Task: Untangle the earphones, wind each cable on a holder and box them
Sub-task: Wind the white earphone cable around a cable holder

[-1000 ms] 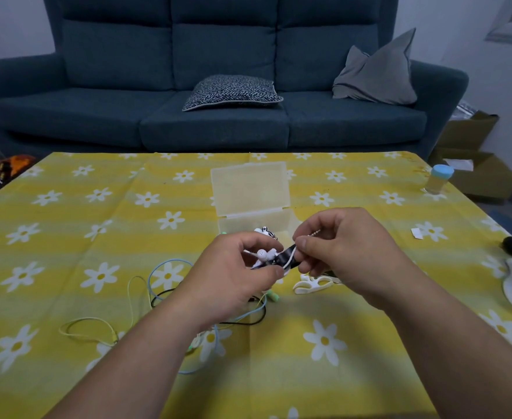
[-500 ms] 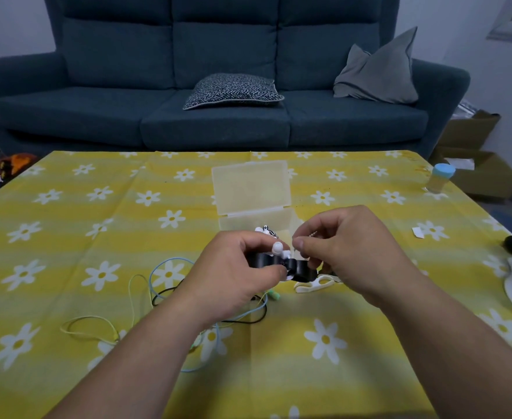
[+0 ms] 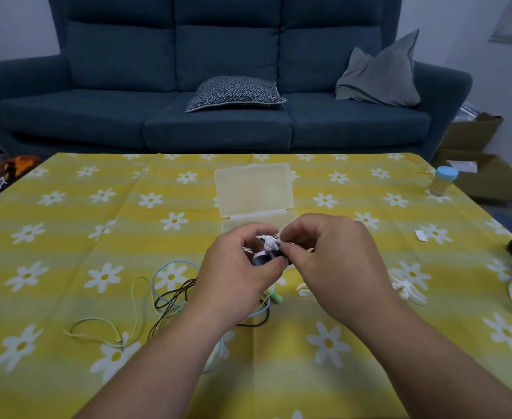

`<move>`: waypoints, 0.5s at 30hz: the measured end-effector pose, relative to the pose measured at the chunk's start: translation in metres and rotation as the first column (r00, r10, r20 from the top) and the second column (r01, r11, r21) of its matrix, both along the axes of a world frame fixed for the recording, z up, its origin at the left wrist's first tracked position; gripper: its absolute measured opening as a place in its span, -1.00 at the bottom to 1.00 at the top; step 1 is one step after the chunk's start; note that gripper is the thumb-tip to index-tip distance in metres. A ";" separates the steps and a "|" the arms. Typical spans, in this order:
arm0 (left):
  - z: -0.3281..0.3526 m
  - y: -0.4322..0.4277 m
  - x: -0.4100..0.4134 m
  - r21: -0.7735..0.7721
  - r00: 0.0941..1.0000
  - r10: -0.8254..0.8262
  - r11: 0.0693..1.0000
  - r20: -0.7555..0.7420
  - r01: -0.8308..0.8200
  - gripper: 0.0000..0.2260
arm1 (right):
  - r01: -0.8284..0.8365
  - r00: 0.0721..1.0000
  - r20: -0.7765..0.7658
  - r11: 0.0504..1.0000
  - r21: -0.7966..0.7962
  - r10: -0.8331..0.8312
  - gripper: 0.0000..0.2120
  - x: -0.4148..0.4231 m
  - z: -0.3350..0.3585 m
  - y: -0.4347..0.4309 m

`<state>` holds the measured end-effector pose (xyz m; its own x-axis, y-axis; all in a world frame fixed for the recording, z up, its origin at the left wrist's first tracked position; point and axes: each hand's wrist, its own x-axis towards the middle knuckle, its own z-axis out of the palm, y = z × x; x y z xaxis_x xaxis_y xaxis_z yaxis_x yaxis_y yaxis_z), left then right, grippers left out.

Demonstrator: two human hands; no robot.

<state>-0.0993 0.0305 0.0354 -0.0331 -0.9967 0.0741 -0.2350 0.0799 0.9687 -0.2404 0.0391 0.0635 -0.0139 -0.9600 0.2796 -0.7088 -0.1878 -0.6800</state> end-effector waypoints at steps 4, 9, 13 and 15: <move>0.004 0.001 -0.002 -0.022 0.997 0.025 0.999 -0.076 -0.027 -0.87 | 0.022 0.991 0.130 0.997 -0.071 -0.013 -0.84 0.007 -0.001 0.004; 0.007 0.001 0.001 -0.031 0.990 0.051 0.998 -0.134 -0.056 -0.86 | 0.018 0.958 0.287 1.000 -0.007 -0.015 -0.78 0.010 -0.002 0.001; 0.010 0.002 0.004 0.012 0.981 0.025 1.000 -0.191 -0.023 -0.76 | -0.035 0.922 0.386 0.999 0.029 0.021 -0.81 0.005 0.001 0.000; 0.012 0.003 0.005 0.032 0.969 -0.001 0.999 -0.246 0.009 -0.76 | -0.051 0.926 0.376 0.999 0.013 0.042 -0.82 0.003 0.002 -0.001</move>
<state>-0.0938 0.0338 0.0472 -0.0228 -0.9986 0.0477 0.0113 0.0475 0.9988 -0.2369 0.0383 0.0651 -0.0688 -0.9680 0.2412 -0.3916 -0.1962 -0.8990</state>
